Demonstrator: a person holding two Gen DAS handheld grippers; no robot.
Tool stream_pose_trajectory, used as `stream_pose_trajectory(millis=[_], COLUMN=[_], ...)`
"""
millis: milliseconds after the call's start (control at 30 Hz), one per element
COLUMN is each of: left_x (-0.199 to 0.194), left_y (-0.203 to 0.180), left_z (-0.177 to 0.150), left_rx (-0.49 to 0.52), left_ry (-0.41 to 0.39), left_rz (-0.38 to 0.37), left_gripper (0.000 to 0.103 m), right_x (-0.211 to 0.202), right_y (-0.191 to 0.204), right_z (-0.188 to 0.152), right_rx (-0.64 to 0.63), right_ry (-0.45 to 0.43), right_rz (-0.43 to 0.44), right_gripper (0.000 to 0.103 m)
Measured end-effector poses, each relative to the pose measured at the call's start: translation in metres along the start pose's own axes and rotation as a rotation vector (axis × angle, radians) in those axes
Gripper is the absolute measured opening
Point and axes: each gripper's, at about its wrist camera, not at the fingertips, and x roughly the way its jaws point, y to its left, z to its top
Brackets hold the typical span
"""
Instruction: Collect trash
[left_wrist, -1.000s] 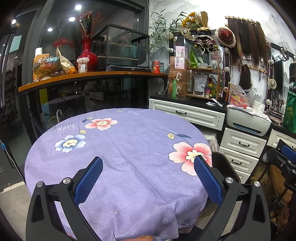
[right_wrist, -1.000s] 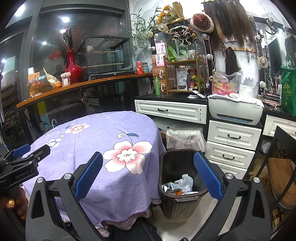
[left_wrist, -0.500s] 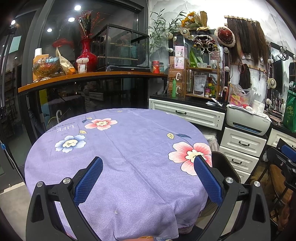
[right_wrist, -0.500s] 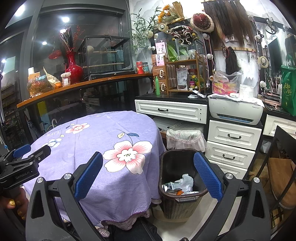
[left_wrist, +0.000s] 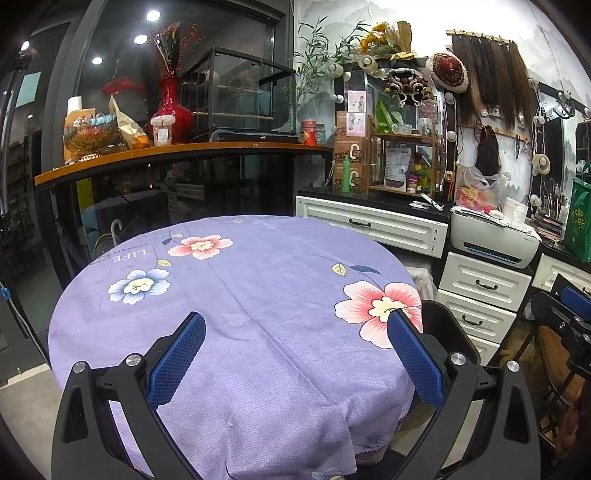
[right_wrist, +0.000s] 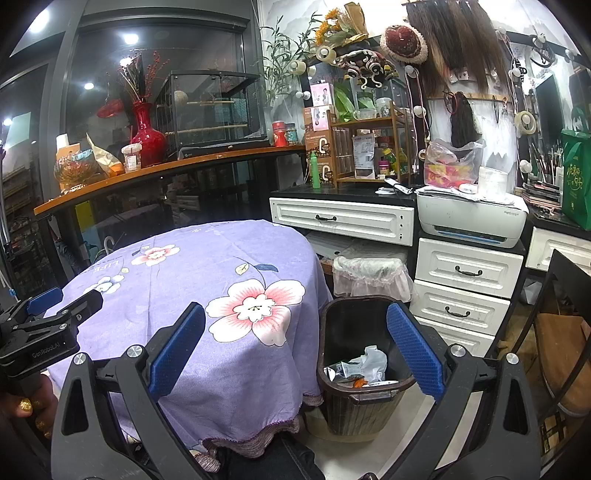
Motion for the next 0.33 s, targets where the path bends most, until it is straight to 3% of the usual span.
stream_pose_trajectory(millis=[333], left_x=[0.0041], left_y=[0.0004], left_z=[-0.0013], left_rx=[-0.004], left_ry=[0.008], left_rz=[0.000], left_gripper=[0.097], right_x=[-0.0001], right_y=[0.0007], right_z=[-0.0003], right_rx=[0.000], right_ry=[0.003], right_rz=[0.000], right_gripper=[0.097])
